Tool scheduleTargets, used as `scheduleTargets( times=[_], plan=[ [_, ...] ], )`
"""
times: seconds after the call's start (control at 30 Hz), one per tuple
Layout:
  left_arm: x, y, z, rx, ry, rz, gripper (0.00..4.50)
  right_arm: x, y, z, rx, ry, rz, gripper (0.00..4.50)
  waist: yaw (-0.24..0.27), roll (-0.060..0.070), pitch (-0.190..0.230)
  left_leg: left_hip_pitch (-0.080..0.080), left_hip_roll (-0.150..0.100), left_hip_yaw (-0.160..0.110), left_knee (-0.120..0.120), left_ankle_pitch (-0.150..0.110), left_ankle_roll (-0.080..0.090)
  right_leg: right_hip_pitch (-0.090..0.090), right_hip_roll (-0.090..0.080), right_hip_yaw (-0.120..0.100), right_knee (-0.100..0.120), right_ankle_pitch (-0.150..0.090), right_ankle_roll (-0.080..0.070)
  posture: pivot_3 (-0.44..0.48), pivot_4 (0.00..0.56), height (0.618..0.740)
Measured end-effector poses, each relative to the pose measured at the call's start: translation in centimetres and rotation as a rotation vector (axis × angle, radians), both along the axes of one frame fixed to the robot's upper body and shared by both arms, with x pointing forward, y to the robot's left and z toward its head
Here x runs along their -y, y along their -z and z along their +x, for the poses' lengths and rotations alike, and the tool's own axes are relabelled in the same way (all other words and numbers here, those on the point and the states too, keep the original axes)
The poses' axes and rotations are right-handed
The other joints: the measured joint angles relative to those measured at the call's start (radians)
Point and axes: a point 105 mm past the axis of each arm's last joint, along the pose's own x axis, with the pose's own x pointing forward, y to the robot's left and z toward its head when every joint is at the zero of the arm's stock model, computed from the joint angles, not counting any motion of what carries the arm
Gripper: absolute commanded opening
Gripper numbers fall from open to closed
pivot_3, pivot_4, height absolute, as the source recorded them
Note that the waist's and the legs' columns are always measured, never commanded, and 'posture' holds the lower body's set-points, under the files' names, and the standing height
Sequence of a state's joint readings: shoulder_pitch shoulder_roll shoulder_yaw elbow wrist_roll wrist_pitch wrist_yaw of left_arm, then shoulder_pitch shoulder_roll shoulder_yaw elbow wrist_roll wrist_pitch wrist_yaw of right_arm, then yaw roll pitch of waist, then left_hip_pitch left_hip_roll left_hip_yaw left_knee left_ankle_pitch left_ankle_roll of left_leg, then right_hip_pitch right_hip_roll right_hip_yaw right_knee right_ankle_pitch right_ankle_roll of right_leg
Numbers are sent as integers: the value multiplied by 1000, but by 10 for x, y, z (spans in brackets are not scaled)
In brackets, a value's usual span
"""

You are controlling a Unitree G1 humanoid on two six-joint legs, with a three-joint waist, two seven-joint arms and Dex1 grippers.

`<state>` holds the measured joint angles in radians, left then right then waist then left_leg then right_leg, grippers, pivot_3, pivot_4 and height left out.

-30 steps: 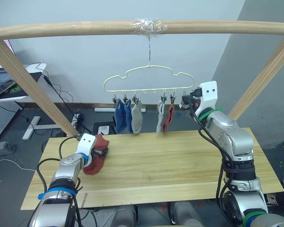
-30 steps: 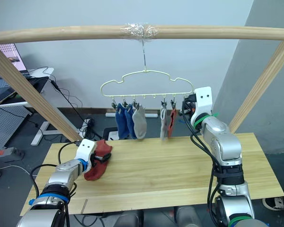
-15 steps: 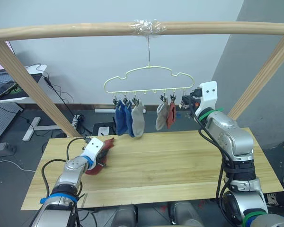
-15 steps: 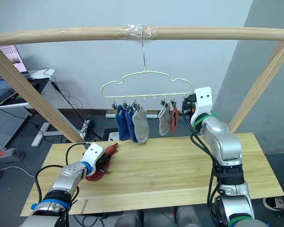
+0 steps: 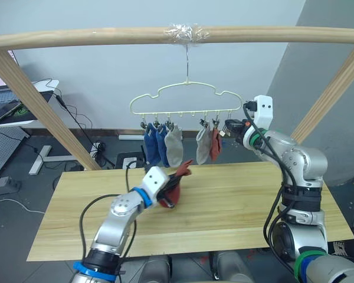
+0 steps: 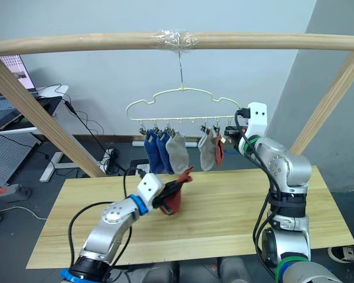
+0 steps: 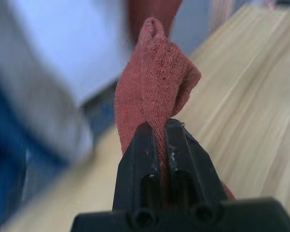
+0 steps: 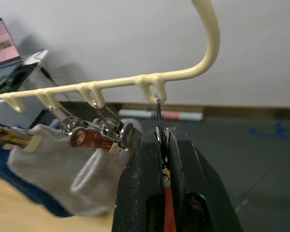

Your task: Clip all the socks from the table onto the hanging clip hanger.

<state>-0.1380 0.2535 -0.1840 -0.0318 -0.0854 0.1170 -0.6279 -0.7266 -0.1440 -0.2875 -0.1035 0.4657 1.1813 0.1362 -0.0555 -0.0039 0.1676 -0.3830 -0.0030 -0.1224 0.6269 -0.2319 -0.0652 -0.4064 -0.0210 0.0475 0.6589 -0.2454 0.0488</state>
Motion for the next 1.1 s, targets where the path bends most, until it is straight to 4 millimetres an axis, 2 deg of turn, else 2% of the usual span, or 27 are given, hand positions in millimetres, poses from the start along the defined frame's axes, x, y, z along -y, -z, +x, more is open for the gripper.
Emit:
scheduleTargets(
  times=[0.1, 0.23, 0.47, 1.1],
  plan=[
    [30, -24, 4, 136, 36, -22, 30, -4, -6, -2, -66, -7, 62, 0, -2, 0, 0, 0, 0, 0, 0, 0, 0, 0, 0, 0, 0, 0, 0, -76, 139, 740],
    [44, -42, 12, 255, 14, -29, 30, -5, -7, -6, -128, -7, 119, 0, -7, 0, 0, 0, 0, 0, -1, 0, 0, 0, 1, 0, 0, 0, 0, -83, 140, 740],
    [52, -34, 20, 271, -17, 1, 30, -10, -9, -13, -197, -17, 178, 0, -19, 0, 0, -1, 0, 0, -1, 0, 0, -1, 1, 0, -1, 0, 0, -99, 141, 740],
    [61, -34, 18, 295, 40, 3, 30, -9, -12, -14, -209, -16, 189, 0, -32, 1, 0, -1, 0, 0, -1, 0, 0, -1, 1, 0, -1, -1, 1, -98, 144, 740]
  ],
)
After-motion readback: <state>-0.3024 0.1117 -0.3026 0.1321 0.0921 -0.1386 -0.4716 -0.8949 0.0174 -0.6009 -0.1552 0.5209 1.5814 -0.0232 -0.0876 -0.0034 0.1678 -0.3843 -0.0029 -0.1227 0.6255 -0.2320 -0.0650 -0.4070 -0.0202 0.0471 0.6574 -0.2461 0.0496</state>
